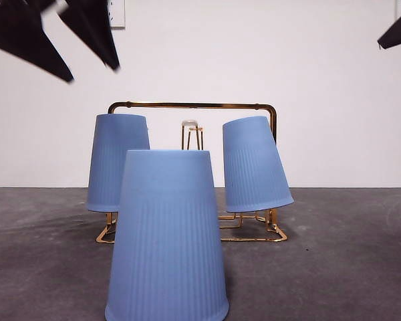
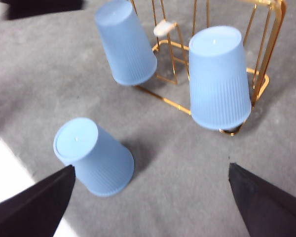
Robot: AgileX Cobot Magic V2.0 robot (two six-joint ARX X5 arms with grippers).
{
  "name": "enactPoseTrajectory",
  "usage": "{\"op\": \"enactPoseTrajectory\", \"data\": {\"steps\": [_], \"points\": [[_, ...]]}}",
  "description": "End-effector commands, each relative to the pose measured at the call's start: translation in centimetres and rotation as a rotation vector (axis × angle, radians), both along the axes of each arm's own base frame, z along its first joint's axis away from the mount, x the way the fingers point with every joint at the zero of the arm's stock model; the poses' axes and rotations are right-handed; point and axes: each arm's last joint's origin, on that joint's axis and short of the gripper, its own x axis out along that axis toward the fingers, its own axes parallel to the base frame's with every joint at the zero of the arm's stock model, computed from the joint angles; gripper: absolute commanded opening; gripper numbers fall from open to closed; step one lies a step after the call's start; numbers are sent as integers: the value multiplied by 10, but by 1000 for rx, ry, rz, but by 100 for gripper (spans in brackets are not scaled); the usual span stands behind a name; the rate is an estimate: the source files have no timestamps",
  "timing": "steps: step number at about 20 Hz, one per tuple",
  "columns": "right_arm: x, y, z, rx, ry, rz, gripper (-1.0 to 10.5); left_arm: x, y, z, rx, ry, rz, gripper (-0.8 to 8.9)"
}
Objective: Pick the top cup and place it on cupholder, pick up the mid cup and place it on cupholder, last pick the bottom cup and place it on cupholder.
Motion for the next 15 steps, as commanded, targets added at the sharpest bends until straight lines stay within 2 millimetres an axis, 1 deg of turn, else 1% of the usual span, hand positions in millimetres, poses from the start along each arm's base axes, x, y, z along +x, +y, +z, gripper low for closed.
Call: {"op": "enactPoseTrajectory", "data": {"steps": [1, 5, 8, 11, 15], "points": [[4, 6, 3, 29, -16, 41, 488, -19, 8, 17, -62, -15, -60, 374], [16, 18, 2, 73, 4, 99, 488, -54, 27, 30, -128, 18, -169, 374], [28, 35, -3, 80, 39, 146, 488, -74, 39, 33, -138, 38, -193, 374], [34, 58, -11, 78, 64, 211, 489, -86, 47, 35, -138, 39, -193, 374], [40, 85, -29, 25, 105, 263, 501, -92, 51, 37, -149, 19, -195, 374]]}}
